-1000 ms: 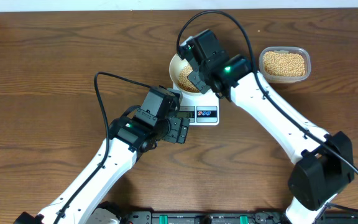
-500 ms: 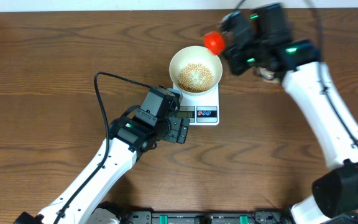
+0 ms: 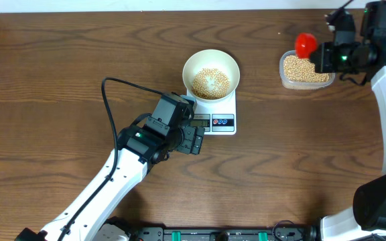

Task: Scoop item into bowl and weigh 50g on scale
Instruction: 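Move the empty scoop with the right gripper back to the tub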

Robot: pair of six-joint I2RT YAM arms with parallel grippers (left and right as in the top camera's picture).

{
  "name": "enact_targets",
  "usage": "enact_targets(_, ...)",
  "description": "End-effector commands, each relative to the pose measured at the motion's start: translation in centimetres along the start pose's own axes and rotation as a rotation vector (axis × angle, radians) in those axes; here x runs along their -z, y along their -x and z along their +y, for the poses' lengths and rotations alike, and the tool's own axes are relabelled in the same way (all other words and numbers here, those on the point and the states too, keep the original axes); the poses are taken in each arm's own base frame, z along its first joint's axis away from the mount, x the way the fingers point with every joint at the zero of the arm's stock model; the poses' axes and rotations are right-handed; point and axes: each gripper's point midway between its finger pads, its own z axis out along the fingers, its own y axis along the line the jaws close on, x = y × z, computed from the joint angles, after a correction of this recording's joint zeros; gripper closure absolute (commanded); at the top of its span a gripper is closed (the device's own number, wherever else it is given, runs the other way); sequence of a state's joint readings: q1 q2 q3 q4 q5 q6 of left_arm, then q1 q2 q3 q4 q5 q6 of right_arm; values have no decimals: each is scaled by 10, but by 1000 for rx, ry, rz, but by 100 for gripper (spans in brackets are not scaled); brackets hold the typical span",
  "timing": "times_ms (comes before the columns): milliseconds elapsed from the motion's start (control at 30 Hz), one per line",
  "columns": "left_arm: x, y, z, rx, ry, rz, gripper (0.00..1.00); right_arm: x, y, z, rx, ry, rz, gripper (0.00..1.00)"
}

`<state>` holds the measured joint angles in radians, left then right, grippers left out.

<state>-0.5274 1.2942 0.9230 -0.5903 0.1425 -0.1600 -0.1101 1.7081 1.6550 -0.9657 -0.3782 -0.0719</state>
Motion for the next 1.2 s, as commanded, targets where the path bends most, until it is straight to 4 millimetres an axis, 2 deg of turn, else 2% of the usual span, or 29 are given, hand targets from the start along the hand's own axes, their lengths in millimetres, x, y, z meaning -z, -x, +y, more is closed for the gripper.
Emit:
enact_targets(0, -2, 0, 3, -3, 17, 2, 12, 2, -5, -19, -40, -81, 14, 99)
enact_targets(167, -2, 0, 3, -3, 17, 2, 12, -14, -20, -35, -62, -132, 73, 99)
enact_targets(733, -2, 0, 3, -3, 17, 2, 12, -56, -54, -98, -74, -395, 249, 99)
enact_targets(900, -2, -1, 3, -3, 17, 2, 12, -73, -61, -106, -67, -399, 283, 99)
enact_targets(1033, -2, 0, 3, -3, 17, 2, 12, -93, -71, -109, -79, -372, 322, 99)
enact_targets(1167, -2, -1, 3, -3, 17, 2, 12, -114, -82, -99, -103, -275, 359, 99)
